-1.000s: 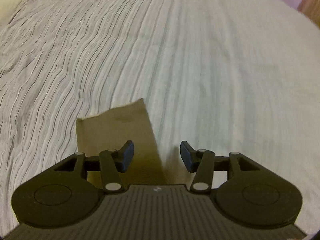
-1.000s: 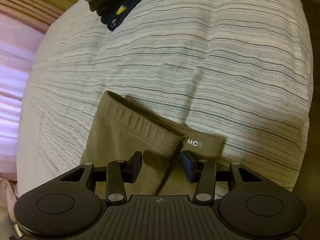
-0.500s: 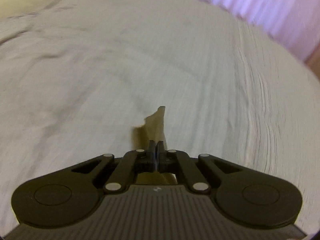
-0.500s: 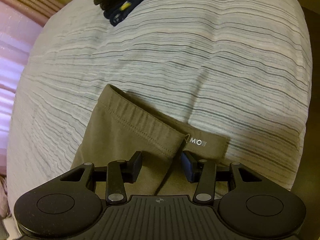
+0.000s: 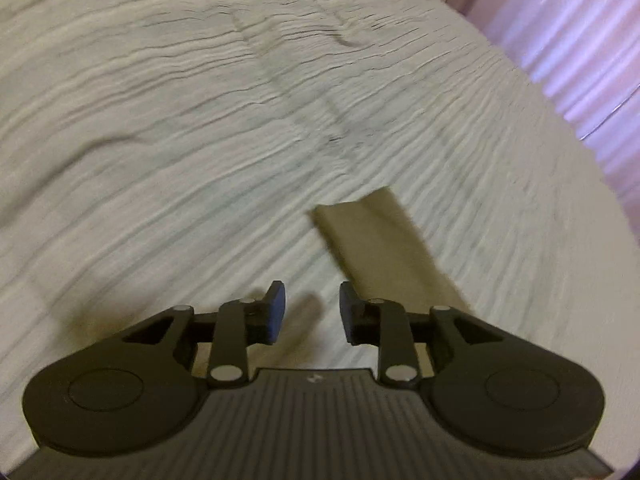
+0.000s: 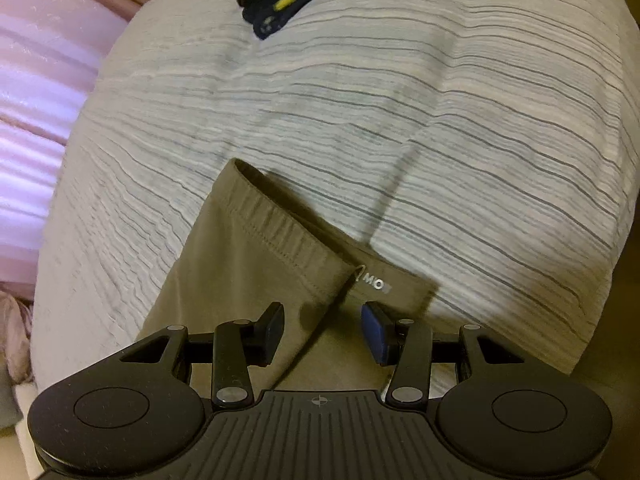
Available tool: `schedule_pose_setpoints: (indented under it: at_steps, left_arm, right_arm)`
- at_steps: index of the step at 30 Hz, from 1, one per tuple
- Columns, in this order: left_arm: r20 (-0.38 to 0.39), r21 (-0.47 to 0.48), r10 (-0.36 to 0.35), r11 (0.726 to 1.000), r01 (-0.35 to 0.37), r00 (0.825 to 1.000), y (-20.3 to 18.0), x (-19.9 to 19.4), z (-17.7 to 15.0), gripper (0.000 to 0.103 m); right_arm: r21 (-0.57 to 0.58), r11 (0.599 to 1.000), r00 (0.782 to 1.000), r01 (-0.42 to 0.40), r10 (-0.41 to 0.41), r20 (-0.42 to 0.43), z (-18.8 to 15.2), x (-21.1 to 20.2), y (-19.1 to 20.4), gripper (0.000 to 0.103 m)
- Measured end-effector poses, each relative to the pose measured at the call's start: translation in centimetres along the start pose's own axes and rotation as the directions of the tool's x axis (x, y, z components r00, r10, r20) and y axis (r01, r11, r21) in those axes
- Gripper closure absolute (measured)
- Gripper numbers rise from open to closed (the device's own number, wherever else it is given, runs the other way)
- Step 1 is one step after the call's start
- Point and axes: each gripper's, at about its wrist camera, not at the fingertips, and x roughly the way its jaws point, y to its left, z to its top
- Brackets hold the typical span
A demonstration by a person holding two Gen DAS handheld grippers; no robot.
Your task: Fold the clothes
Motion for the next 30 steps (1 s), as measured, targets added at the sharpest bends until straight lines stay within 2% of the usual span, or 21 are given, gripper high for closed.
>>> schedule_pose_setpoints:
  at_steps: [3,7,13,17,21,30]
  left_arm:
    - [0.004,-0.014,-0.043,0.999,0.043,0.999,-0.7,0.9,0.2,0.073]
    - [-0.025,-0.021,-0.069,0.997,0.069,0.997,-1.6,2.5,0.5,0.073]
    - [-0.053,-0.027,-0.102,0.995,0.101,0.993,-1.7,3.8,0.3,0.073]
    - [-0.056,-0.066,-0.136,0.989,0.132,0.989,-1.0,4.1,0.3,0.072]
    - [-0.044,-0.076,-0.157,0.985,0.154,0.987,-0.6,4.4,0.4,0.072]
    - [-0.018,-0.133,-0.186,0.974,0.181,0.982,0.3,5.3,1.0,0.072]
  right_arm:
    - [0.028,0.999,0.999,-0.031,0.031,0.009,-0.7,-0.3,-0.5,0.056]
    - [0.083,0.994,0.996,-0.077,0.074,0.044,-2.0,-0.6,-0.9,0.056]
    - [0.245,0.957,0.982,-0.155,0.123,0.142,-3.2,-1.3,-2.6,0.056]
    - [0.279,0.939,0.969,-0.202,0.151,0.194,-3.1,-1.3,-3.1,0.056]
    - [0.246,0.951,0.967,-0.186,0.134,0.216,-2.8,-0.5,-2.4,0.056]
    - [0.213,0.969,0.978,-0.126,0.085,0.192,-2.6,1.4,-1.4,0.056]
